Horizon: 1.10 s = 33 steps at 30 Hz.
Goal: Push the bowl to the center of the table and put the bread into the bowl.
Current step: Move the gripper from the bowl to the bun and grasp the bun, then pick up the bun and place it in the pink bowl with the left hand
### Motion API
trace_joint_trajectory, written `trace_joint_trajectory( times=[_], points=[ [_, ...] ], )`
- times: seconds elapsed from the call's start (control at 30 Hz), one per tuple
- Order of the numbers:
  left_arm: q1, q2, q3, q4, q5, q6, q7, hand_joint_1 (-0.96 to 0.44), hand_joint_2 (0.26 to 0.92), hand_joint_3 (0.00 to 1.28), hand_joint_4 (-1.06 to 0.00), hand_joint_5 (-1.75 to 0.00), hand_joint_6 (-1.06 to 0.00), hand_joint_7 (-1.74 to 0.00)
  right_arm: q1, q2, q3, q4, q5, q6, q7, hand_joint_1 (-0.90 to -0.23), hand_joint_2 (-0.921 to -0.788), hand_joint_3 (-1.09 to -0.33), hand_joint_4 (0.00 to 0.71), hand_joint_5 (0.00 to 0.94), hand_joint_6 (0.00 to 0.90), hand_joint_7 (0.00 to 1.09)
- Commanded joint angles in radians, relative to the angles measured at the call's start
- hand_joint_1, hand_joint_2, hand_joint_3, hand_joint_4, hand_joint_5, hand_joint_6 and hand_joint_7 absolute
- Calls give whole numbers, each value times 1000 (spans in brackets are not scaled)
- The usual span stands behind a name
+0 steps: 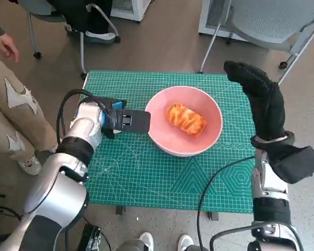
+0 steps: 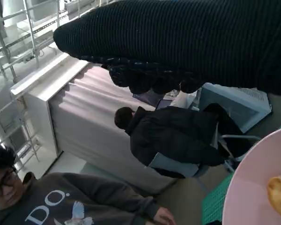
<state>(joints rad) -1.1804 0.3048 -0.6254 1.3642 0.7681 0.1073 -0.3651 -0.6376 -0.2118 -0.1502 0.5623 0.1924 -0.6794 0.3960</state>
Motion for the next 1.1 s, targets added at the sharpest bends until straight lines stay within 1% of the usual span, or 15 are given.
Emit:
trace_joint_trajectory(
  times=[0.03, 0.07, 0.1, 0.13, 0.17, 0.23, 0.3, 0.33, 0.37, 0.4, 0.43, 0.5, 0.6, 0.7, 1.1],
  points=[
    [11, -11, 7, 4, -3, 16, 55, 156, 797, 92, -438, -1476, -278, -37, 31, -8, -2, -3, 2, 23, -3, -683, -921, -871, 155, 3, 3, 454],
    [14, -12, 4, 3, 2, 18, 70, 241, 798, 126, -572, -1347, -365, -46, 31, -8, -2, -5, 2, 24, -3, -683, -921, -871, 156, 4, 4, 456],
    [21, -15, -3, 2, 10, 21, 97, 271, 799, 137, -619, -1301, -396, -49, 32, -9, -3, -7, 3, 26, -4, -683, -921, -871, 156, 4, 4, 457],
    [25, -16, -7, 2, 15, 22, 117, 319, 773, 190, -705, -1220, -480, -48, 32, -9, -3, -9, 4, 27, -4, -683, -921, -870, 157, 4, 5, 459],
    [33, -18, -18, 2, 27, 23, 146, 336, 760, 214, -736, -1192, -511, -46, 34, -9, -3, -12, 4, 29, -5, -684, -921, -870, 157, 4, 5, 459],
    [45, -20, -34, 2, 44, 23, 186, 376, 733, 273, -806, -1127, -648, -73, 36, -10, -3, -17, 3, 31, -6, -686, -921, -870, 160, 5, 6, 462],
    [53, -20, -43, 3, 51, 21, 207, 386, 761, 231, -822, -1104, -734, -127, 38, -10, -4, -21, 3, 33, -7, -686, -921, -869, 161, 6, 6, 464],
    [56, -20, -47, 4, 53, 21, 212, 309, 781, 202, -812, -1095, -739, -310, 38, -10, -4, -22, 3, 34, -8, -687, -921, -869, 161, 6, 7, 465],
    [58, -18, -48, 4, 53, 17, 212, 198, 817, 155, -784, -1096, -734, -591, 37, -10, -4, -21, 3, 35, -8, -688, -921, -870, 162, 6, 7, 466],
    [58, -17, -48, 4, 54, 14, 211, 127, 840, 125, -766, -1096, -731, -771, 36, -10, -5, -21, 3, 36, -8, -688, -921, -870, 163, 6, 7, 467],
    [59, -15, -48, 5, 53, 11, 208, 82, 855, 106, -755, -1097, -729, -886, 35, -11, -5, -21, 3, 38, -8, -687, -921, -870, 164, 7, 8, 468],
    [58, -12, -44, 6, 49, 5, 200, 42, 868, 89, -746, -1097, -728, -986, 34, -11, -7, -21, 4, 40, -8, -687, -921, -870, 165, 7, 8, 469],
    [55, -6, -36, 5, 41, -4, 191, 15, 874, 73, -817, -1091, -687, -1009, 32, -11, -8, -22, 6, 42, -8, -686, -921, -871, 168, 8, 8, 472],
    [54, -2, -30, 6, 36, -9, 186, 5, 874, 63, -855, -1052, -676, -1036, 30, -10, -8, -20, 5, 43, -9, -684, -921, -871, 169, 8, 9, 474],
    [47, 6, -30, 5, 41, -8, 191, 1, 883, 51, -852, -1079, -671, -1028, 19, -1, -3, -7, 1, 40, -15, -681, -921, -872, 170, 7, 6, 479]
  ],
)
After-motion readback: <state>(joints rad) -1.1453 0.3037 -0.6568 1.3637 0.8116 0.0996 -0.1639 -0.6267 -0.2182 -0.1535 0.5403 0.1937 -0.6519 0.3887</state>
